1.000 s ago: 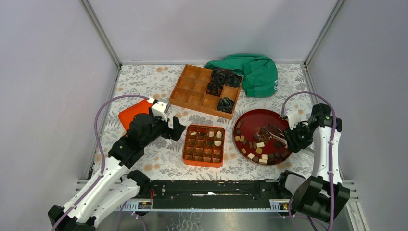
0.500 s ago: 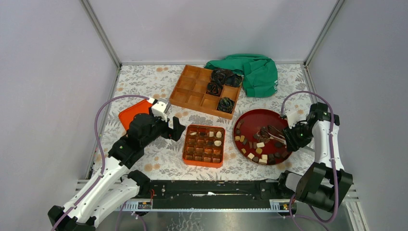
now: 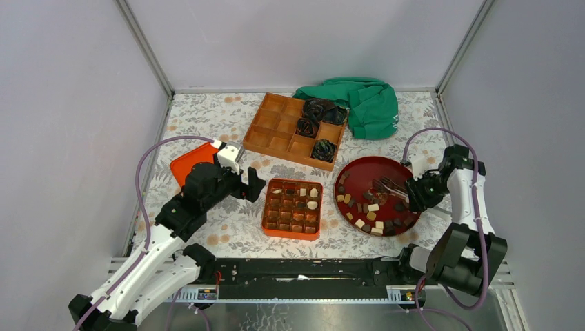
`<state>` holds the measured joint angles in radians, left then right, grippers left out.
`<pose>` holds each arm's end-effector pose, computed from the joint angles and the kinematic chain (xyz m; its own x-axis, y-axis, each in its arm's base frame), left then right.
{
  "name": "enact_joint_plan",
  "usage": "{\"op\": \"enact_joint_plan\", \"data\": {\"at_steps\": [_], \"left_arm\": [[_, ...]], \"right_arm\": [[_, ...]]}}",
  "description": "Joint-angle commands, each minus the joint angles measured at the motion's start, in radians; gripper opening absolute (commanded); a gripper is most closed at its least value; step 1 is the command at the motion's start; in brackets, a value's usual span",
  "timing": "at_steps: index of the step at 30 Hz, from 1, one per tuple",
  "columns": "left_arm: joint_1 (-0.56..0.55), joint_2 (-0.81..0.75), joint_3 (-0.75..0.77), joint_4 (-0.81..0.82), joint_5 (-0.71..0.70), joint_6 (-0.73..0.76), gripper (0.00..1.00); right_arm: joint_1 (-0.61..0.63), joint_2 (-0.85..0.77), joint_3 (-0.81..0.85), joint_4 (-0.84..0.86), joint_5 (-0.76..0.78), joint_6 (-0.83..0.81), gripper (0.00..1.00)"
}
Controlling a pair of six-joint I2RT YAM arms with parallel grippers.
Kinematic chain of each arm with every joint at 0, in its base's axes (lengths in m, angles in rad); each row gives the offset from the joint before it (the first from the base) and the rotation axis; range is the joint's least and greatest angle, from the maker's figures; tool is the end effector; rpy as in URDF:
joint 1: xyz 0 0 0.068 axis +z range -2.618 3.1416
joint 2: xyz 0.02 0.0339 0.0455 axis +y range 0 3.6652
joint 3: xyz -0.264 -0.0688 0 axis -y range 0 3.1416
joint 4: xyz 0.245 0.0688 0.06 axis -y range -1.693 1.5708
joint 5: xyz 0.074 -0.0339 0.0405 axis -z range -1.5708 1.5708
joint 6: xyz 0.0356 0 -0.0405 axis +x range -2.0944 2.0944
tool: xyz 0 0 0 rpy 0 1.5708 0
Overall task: Pack the chocolate
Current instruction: Adjust the packing box at the center of the board.
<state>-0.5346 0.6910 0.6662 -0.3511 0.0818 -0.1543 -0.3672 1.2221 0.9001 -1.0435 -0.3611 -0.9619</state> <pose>0.1403 -0.0865 0.2955 -0.4002 0.0590 -0.9145 0.5178 0.8379 -0.1726 0.1940 -0.0612 0.2359 -0.7430 -0.5364 -0.4003 -0.5959 0.8025 0.0306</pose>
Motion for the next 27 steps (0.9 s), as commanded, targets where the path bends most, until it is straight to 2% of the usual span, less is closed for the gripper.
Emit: {"op": "enact_joint_plan", "data": {"at_steps": [1, 5, 14, 19, 22, 23, 24, 26, 27], "left_arm": [[0.009, -0.001, -0.009, 0.059, -0.004, -0.003, 0.93], [0.008, -0.002, -0.01, 0.059, -0.007, -0.003, 0.93], [0.008, 0.004, -0.011, 0.06, -0.001, -0.003, 0.93], [0.008, 0.037, -0.023, 0.071, 0.03, -0.024, 0.93], [0.008, 0.096, -0.047, 0.08, 0.013, -0.107, 0.92], [0.008, 0.127, -0.045, 0.07, -0.023, -0.154, 0.89], [0.008, 0.163, -0.036, 0.049, -0.068, -0.202, 0.8], [0.009, 0.239, -0.01, 0.003, -0.148, -0.276, 0.52], [0.009, 0.274, 0.005, -0.017, -0.164, -0.293, 0.46]], "right_arm": [[0.012, 0.015, 0.036, 0.02, -0.032, 0.014, 0.43], [0.019, 0.012, 0.04, 0.024, -0.023, 0.017, 0.41], [0.019, -0.011, 0.089, -0.013, -0.039, 0.015, 0.11], [0.019, -0.03, 0.129, -0.057, -0.108, 0.003, 0.06], [0.023, -0.039, 0.16, -0.092, -0.179, -0.024, 0.05], [0.028, -0.041, 0.169, -0.101, -0.205, -0.034, 0.04], [0.035, -0.045, 0.175, -0.105, -0.227, -0.037, 0.04], [0.064, -0.054, 0.184, -0.105, -0.257, -0.034, 0.04], [0.094, -0.057, 0.186, -0.097, -0.262, -0.02, 0.04]]}}
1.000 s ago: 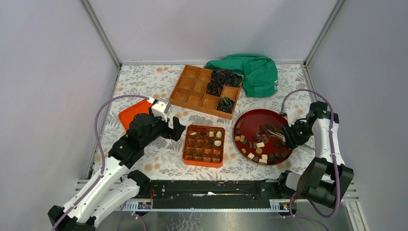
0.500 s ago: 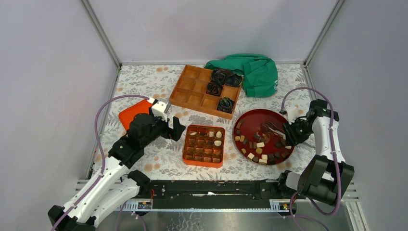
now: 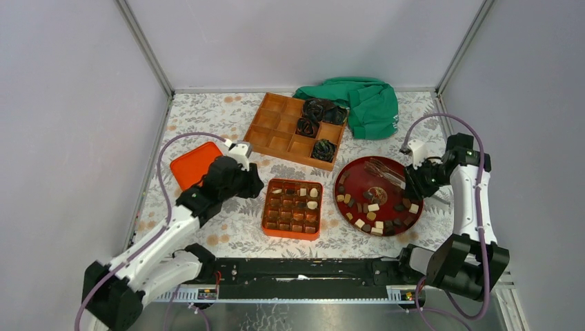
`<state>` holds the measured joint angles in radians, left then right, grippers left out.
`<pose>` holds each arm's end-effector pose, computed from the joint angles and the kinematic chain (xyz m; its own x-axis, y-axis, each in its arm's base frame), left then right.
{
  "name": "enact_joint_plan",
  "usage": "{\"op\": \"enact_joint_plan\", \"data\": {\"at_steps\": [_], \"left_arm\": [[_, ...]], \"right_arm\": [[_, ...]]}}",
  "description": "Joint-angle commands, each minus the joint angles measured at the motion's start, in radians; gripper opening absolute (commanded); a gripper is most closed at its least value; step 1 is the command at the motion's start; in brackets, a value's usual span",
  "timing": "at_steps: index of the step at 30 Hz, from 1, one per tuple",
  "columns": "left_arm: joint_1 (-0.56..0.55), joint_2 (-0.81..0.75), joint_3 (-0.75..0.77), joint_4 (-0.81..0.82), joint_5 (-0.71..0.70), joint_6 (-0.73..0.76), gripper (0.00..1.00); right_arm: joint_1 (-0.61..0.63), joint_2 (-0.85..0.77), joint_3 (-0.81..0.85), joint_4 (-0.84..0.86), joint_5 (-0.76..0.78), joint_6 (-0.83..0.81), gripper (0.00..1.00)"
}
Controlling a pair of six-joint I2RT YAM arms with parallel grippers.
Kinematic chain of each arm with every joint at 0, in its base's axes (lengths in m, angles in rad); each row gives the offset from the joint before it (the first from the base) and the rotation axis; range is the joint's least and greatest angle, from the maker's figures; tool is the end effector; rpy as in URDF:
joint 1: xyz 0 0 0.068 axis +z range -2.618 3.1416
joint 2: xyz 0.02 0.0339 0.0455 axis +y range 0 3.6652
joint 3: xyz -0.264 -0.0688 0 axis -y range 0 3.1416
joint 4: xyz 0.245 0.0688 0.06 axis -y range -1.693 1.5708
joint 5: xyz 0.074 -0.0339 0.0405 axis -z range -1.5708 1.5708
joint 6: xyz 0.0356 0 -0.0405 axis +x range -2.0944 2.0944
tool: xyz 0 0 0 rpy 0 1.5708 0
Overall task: Pack the chocolate
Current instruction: Adjust the packing box at the center of the board, then place the fake chocolate in the packing box.
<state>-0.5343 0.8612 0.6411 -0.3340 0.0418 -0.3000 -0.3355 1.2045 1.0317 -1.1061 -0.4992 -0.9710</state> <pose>0.1657 -0.0997 0.2612 -0.5920 0.0072 -0.8059 0.3815 0.8834 -0.2723 0.2015 -0.0522 0.2762 -0.6417 -0.5438 -0.5409 -0.6567 0.7538 0.0213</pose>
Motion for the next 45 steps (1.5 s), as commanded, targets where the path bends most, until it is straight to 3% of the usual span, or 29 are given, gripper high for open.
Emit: {"op": "enact_joint_plan", "data": {"at_steps": [1, 6, 14, 24, 28, 35, 45], "left_arm": [[0.008, 0.139, 0.041, -0.048, -0.128, -0.157, 0.44], [0.008, 0.23, 0.054, -0.037, -0.014, -0.183, 0.47], [0.007, 0.393, 0.095, -0.039, 0.037, -0.171, 0.45], [0.007, 0.465, 0.124, -0.05, 0.044, -0.159, 0.15], [-0.01, 0.423, 0.135, -0.051, -0.03, -0.164, 0.0], [-0.11, 0.197, 0.069, 0.066, -0.322, -0.148, 0.0], [-0.171, -0.009, -0.035, 0.215, -0.465, -0.082, 0.0]], "right_arm": [[0.093, -0.043, 0.056, -0.025, -0.124, 0.002, 0.04], [0.23, -0.038, 0.076, 0.026, -0.123, 0.065, 0.04], [0.474, 0.004, 0.107, 0.086, -0.137, 0.121, 0.04], [0.699, 0.097, 0.199, 0.079, -0.124, 0.135, 0.04], [0.783, 0.153, 0.285, 0.017, -0.093, 0.12, 0.04], [0.822, 0.166, 0.443, -0.055, -0.105, 0.09, 0.04], [0.9, 0.104, 0.442, -0.018, -0.029, 0.051, 0.04]]}}
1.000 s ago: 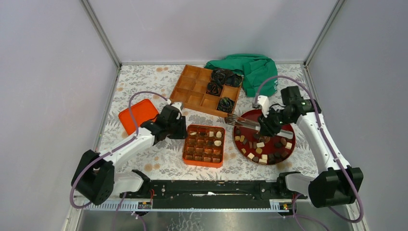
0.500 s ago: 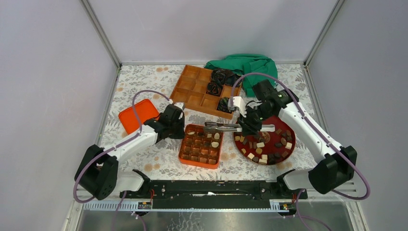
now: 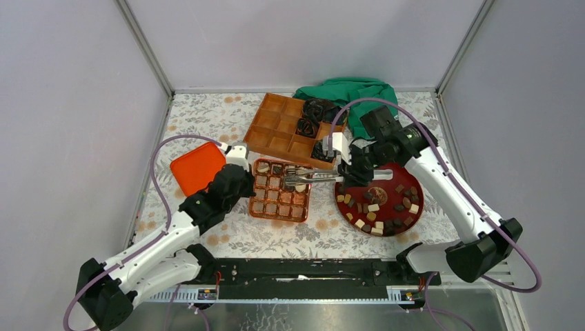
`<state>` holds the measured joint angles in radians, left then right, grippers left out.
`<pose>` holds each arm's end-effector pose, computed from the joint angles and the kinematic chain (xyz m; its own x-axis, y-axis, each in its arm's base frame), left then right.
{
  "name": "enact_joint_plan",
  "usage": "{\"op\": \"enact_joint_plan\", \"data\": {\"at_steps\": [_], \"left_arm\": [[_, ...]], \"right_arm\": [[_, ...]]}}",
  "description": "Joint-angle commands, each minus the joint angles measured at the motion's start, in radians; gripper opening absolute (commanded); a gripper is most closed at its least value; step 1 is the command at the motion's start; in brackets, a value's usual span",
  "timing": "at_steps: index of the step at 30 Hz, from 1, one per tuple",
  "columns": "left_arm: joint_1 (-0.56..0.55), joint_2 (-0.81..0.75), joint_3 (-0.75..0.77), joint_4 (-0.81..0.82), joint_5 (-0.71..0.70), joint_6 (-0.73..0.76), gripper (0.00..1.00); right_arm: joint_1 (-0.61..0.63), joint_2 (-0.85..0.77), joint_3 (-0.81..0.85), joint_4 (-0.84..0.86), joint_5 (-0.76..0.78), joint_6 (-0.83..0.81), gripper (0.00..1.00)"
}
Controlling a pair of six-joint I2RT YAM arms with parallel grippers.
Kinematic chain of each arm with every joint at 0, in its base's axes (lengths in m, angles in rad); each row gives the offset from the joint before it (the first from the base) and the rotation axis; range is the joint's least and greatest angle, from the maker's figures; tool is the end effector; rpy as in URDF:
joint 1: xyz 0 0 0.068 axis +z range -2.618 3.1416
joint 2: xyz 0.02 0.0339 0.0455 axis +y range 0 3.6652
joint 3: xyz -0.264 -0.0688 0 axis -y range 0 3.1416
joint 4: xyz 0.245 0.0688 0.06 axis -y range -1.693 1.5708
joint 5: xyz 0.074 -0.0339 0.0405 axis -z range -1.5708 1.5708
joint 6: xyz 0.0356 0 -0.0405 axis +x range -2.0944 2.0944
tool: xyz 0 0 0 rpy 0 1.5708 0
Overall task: Pack the chocolate
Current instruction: Place the fake chocolate in the packing box.
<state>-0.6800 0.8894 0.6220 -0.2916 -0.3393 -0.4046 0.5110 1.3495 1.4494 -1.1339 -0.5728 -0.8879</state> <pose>0.1607 -0.1147 0.2546 -0.5261 -0.0519 -0.8488 0.1810 0.9684 -0.1715 0.2112 0.1406 0.3659 0.0334 -0.7287 -0.6840 -0.9934 0.0510 -0.1028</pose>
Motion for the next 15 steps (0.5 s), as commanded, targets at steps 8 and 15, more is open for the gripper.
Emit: {"op": "enact_joint_plan", "data": {"at_steps": [8, 15], "left_arm": [[-0.038, 0.003, 0.005, 0.141, -0.078, -0.014, 0.0], [-0.038, 0.013, 0.004, 0.137, -0.063, -0.016, 0.0]], "right_arm": [[0.198, 0.048, 0.026, 0.068, 0.212, -0.003, 0.06], [0.268, 0.141, 0.078, 0.112, 0.317, 0.038, 0.08]]}}
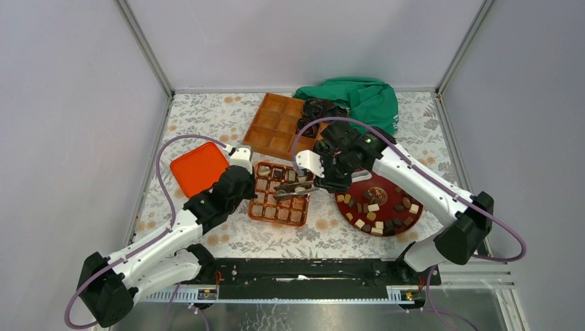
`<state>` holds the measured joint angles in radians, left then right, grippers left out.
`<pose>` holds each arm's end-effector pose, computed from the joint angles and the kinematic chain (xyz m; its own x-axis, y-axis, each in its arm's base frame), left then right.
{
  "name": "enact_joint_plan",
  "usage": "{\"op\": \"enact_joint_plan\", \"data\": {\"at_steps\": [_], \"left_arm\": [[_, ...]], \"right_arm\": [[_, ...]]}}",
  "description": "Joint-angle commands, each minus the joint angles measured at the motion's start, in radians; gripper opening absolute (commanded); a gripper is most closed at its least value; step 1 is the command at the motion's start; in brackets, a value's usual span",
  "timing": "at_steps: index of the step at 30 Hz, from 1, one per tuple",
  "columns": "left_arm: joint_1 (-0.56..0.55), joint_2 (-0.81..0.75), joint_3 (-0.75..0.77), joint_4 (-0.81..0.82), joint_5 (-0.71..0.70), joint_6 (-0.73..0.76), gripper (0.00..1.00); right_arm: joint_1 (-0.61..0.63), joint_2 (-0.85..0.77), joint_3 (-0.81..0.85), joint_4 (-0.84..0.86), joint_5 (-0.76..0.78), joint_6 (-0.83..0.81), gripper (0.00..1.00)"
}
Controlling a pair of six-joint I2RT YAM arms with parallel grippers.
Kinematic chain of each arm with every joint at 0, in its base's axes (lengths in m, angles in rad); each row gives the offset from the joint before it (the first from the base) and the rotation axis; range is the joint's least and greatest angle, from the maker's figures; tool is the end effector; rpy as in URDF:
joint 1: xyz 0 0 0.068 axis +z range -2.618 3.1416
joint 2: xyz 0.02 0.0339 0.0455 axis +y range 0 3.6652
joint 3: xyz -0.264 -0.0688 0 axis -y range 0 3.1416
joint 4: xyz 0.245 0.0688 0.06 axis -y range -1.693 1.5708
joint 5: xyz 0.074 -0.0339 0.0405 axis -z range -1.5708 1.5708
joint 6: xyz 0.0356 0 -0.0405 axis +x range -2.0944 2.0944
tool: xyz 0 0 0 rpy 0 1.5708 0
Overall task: Pack the chocolate
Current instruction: Place the fake chocolate in the packing box.
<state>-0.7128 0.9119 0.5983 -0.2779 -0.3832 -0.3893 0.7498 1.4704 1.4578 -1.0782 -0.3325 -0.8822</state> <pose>0.1591 -0.1199 0.2441 -0.5314 -0.0060 -0.8471 0.1838 0.9753 -0.1222 0.2036 0.2054 0.3376 0.1701 -0.8389 -0.5170 -0.9806 -0.0924 -0.1726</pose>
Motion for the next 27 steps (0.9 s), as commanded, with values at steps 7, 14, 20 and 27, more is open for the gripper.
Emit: {"op": "enact_joint_plan", "data": {"at_steps": [7, 14, 20, 27], "left_arm": [[-0.006, 0.014, 0.028, 0.121, 0.007, -0.038, 0.0], [-0.005, 0.024, 0.028, 0.117, 0.02, -0.042, 0.0], [-0.005, 0.031, 0.031, 0.11, 0.017, -0.055, 0.0], [-0.005, 0.037, 0.032, 0.107, 0.022, -0.06, 0.0]], "right_arm": [[0.061, 0.068, 0.096, 0.09, 0.135, 0.072, 0.1], [0.077, 0.095, 0.102, 0.099, 0.166, 0.085, 0.19], [0.085, 0.103, 0.101, 0.103, 0.172, 0.093, 0.42], [0.084, 0.104, 0.126, 0.076, 0.123, 0.102, 0.48]]}}
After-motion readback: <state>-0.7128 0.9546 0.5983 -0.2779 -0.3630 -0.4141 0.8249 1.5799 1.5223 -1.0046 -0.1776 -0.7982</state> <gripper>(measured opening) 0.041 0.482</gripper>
